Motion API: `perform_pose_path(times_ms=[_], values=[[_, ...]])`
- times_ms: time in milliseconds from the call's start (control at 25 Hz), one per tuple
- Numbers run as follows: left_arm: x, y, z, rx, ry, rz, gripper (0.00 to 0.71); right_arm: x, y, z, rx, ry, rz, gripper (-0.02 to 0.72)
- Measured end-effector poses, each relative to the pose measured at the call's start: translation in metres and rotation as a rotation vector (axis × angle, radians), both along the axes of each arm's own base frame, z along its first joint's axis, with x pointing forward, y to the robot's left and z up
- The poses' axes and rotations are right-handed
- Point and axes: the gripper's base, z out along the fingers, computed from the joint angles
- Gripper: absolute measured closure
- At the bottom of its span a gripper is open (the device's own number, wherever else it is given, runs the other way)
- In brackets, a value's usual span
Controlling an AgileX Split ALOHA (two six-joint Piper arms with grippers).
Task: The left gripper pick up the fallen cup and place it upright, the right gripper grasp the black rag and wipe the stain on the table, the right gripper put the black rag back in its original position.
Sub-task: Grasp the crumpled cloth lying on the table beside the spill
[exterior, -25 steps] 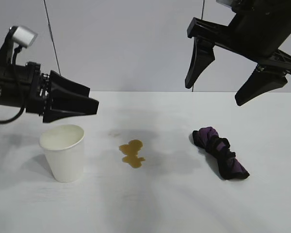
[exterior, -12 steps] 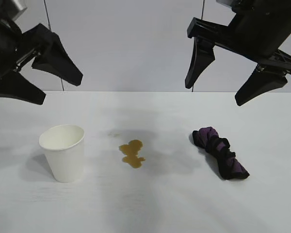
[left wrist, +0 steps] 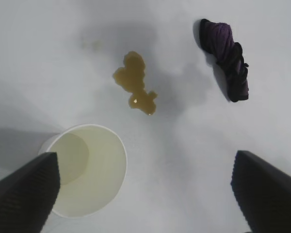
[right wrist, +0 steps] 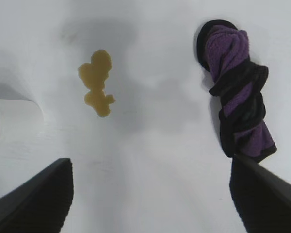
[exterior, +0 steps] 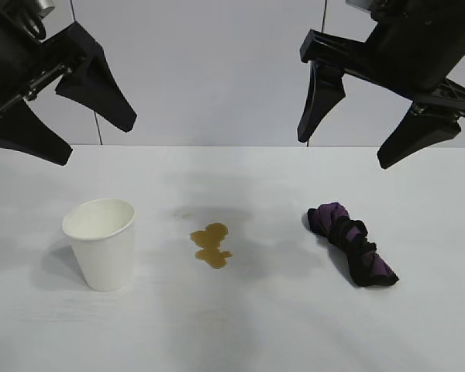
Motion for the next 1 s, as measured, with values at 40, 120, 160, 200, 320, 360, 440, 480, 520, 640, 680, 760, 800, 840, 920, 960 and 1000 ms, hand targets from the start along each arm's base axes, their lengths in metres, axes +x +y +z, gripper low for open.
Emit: perform_pose_path(times_ms=[40,120,160,200,320,360,440,480,520,640,680,760,800,840,920,960,1000], values=[[-0.0002,-0.0002,0.0001,-0.002,0.002,-0.001,0.017,0.0002,-0.0002,0.0000,-0.003,-0.002,0.001,0.096],[-0.0002,-0.0004,0.0003,-0.007,0.005,0.001,0.017,0.0013,-0.0002,0.0005,-0.002,-0.015,-0.001,0.096],[-0.0002,-0.0005,0.0003,-0.009,0.007,0.004,0.017,0.0018,-0.0001,0.0007,0.000,-0.021,-0.003,0.096],[-0.0002,-0.0006,0.0004,-0.012,0.011,0.010,0.017,0.0019,-0.0001,0.0008,0.000,-0.023,-0.003,0.096],[-0.0001,-0.0006,0.0006,-0.022,0.031,0.036,0.017,0.0019,-0.0001,0.0008,0.000,-0.023,-0.003,0.096],[0.0004,-0.0007,0.0013,-0.026,0.034,0.043,0.017,0.0019,-0.0001,0.0008,0.000,-0.023,-0.003,0.096],[0.0014,-0.0009,0.0032,-0.035,0.045,0.065,0.017,0.0019,-0.0001,0.0008,0.000,-0.023,-0.003,0.096],[0.0022,-0.0012,0.0047,-0.043,0.054,0.080,0.017,0.0019,-0.0001,0.0008,0.000,-0.023,-0.003,0.096],[0.0026,-0.0015,0.0061,-0.051,0.064,0.092,0.017,0.0019,-0.0001,0.0008,0.000,-0.023,-0.003,0.096],[0.0022,-0.0022,0.0078,-0.072,0.109,0.127,0.017,0.0019,-0.0001,0.0008,0.000,-0.023,-0.003,0.096],[0.0021,-0.0023,0.0080,-0.078,0.121,0.139,0.017,0.0019,-0.0001,0.0008,0.000,-0.023,-0.003,0.096],[0.0022,-0.0024,0.0083,-0.086,0.139,0.160,0.017,0.0019,-0.0001,0.0008,0.000,-0.023,-0.003,0.096],[0.0022,-0.0024,0.0083,-0.089,0.145,0.168,0.017,0.0019,-0.0001,0.0008,0.000,-0.023,-0.003,0.096],[0.0022,-0.0024,0.0083,-0.091,0.148,0.172,0.017,0.0019,-0.0001,0.0008,0.000,-0.023,-0.003,0.096],[0.0021,-0.0024,0.0083,-0.092,0.152,0.176,0.017,0.0022,-0.0001,0.0009,0.001,-0.026,-0.004,0.096],[0.0021,-0.0024,0.0083,-0.093,0.154,0.177,0.017,0.0024,0.0000,0.0010,0.001,-0.028,-0.004,0.096],[0.0021,-0.0024,0.0083,-0.093,0.155,0.179,0.017,0.0025,0.0000,0.0007,0.001,-0.027,-0.004,0.096]])
